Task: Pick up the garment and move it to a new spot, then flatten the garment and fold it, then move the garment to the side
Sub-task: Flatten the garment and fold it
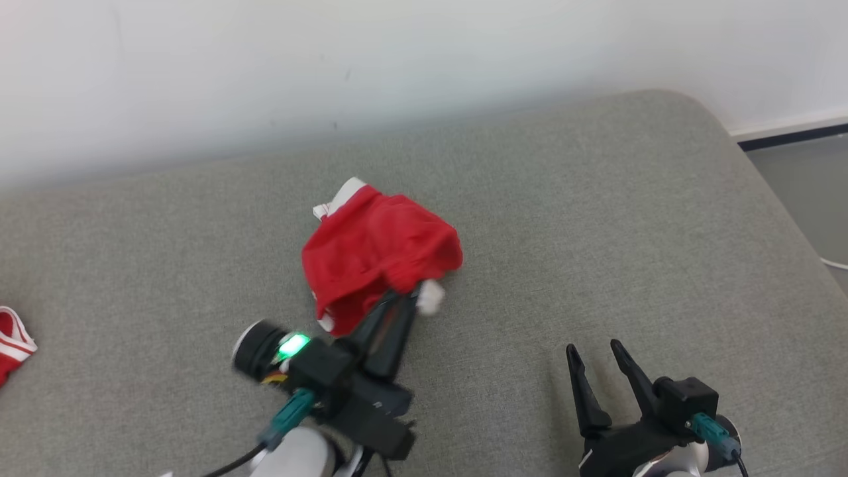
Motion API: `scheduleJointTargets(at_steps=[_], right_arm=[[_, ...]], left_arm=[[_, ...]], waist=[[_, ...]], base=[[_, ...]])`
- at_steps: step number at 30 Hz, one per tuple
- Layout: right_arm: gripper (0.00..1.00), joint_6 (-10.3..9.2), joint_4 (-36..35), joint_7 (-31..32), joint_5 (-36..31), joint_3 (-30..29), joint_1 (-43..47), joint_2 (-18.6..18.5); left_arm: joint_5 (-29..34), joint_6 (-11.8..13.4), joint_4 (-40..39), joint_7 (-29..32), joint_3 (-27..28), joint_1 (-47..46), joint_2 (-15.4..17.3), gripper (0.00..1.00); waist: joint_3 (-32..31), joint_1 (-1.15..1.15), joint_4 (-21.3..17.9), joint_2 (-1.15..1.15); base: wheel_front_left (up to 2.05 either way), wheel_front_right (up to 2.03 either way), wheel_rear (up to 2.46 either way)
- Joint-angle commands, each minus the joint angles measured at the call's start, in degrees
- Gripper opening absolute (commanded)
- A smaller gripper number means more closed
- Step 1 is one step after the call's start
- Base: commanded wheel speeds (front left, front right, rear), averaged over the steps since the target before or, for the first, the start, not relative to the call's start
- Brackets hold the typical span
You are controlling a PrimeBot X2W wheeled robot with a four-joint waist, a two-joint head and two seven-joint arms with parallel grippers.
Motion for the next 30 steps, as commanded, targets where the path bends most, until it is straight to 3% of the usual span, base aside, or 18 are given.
scheduleJointTargets(at_steps=[1, 9, 14, 17, 24, 30], right_arm=[[1.00, 0.20, 0.2, 0.0, -0.1, -0.1, 1.1, 0.2], [1.00, 0.20, 0.8, 0.0, -0.1, -1.4, 2.3, 0.8], [1.00, 0.20, 0.9, 0.0, 0.2, -2.0, 2.1, 1.1], [1.00, 0.20, 0.8, 0.0, 0.3, -2.2, 1.8, 1.1], [1.00, 0.20, 0.0, 0.0, 0.3, -2.5, 0.7, 0.6], [1.00, 0.20, -0.3, 0.0, 0.1, -2.2, -0.1, -0.4]], left_arm=[[-0.6, 0.1, -0.5, -0.2, -2.1, -2.7, 0.2, 0.00], [-2.9, 0.3, 2.2, -0.2, -1.2, -16.2, -2.1, 0.00], [-2.2, 2.6, 5.3, -0.2, 2.0, -20.3, -2.5, 0.00], [-2.3, 3.8, 8.2, -0.2, 4.0, -19.6, -2.4, 0.00], [-3.8, 6.9, 20.0, -0.2, 11.9, -13.1, 1.8, 0.00], [-4.7, 7.0, 25.7, -0.2, 16.5, -5.6, 2.9, 0.00]], waist=[[-1.9, 0.01, 0.1, 0.00], [-1.6, 0.01, -0.2, 0.00], [-0.5, 0.01, -0.1, 0.00], [0.0, 0.01, 0.0, 0.00], [2.2, 0.01, 1.6, 0.00], [2.8, 0.01, 4.1, 0.00]], base=[[0.00, 0.00, 0.00], [0.00, 0.00, 0.00], [0.00, 0.00, 0.00], [0.00, 0.00, 0.00], [0.00, 0.00, 0.00], [0.00, 0.00, 0.00]])
